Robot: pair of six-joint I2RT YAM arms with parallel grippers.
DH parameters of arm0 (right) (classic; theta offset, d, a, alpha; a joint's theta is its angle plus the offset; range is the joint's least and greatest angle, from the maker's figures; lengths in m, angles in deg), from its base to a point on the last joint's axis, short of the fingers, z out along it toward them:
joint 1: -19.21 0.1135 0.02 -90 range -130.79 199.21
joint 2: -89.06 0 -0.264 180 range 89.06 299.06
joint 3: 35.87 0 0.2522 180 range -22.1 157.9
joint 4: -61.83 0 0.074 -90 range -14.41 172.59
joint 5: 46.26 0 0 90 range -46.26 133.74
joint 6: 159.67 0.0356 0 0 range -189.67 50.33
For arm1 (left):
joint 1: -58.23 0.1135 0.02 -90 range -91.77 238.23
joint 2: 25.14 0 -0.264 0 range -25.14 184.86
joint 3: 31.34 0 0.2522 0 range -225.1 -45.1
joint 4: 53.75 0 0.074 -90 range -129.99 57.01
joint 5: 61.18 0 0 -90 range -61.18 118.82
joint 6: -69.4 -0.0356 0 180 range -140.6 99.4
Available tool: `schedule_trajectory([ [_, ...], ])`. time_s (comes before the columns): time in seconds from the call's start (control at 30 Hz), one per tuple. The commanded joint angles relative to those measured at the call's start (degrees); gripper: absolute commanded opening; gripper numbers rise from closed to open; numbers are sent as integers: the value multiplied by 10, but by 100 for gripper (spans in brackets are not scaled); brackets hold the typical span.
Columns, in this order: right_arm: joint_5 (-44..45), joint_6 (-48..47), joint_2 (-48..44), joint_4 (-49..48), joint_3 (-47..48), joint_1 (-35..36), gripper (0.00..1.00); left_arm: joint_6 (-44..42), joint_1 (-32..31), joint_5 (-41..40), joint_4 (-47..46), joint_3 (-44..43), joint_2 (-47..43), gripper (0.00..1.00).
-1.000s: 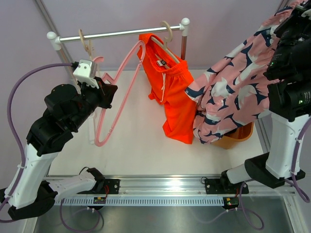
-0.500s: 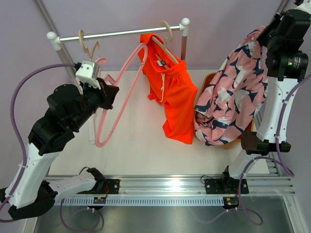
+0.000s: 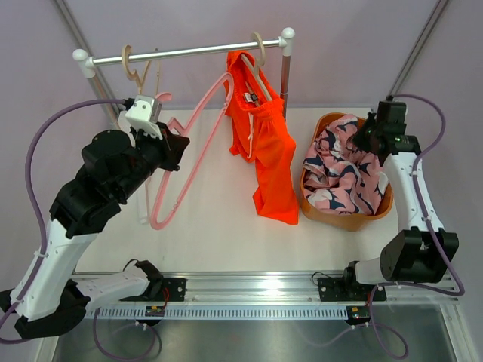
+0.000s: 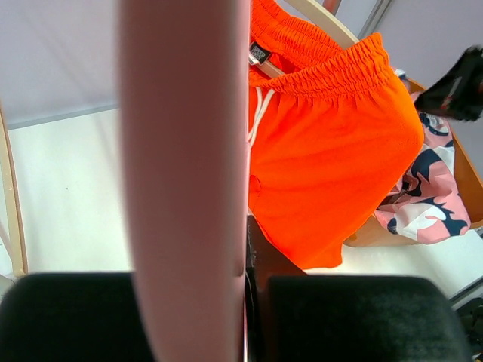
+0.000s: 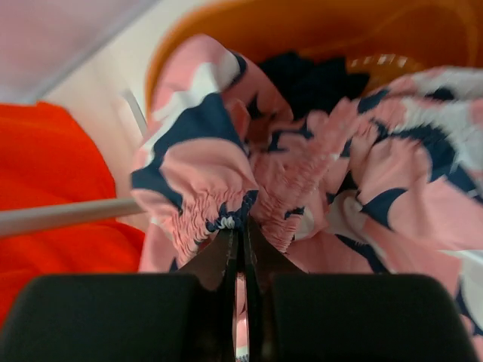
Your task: Remove the shorts from the hanger
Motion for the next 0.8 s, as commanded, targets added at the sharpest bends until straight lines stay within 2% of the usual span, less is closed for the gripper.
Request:
schedule_trajectory([
  [0.0,-54,35,33,-109,-73,5,0,12,2,11,-16,-9,4,0],
  [0.17,-85,58,61,-178,-160,22,0,14,2,-10,-3,-6,0,0],
  [0.37,-66,61,57,-187,-188,32,0,20,2,-40,24,-15,24,0],
  [0.43,-54,60,25,-181,-186,31,9,23,2,-50,31,-17,36,0],
  [0.47,-52,60,13,-173,-179,32,24,23,2,-57,34,-17,41,0],
  [0.5,-52,58,-9,-166,-173,32,28,22,2,-59,36,-17,44,0],
  [0.53,-52,56,-19,-151,-167,32,37,20,2,-66,36,-18,52,0],
  [0.63,-58,50,-57,-131,-140,33,48,13,3,-78,37,-27,67,0],
  [0.67,-59,50,-67,-123,-132,33,55,10,3,-84,39,-33,80,0],
  [0.77,-63,48,-104,-106,-110,35,61,-3,10,-88,43,-64,109,0],
])
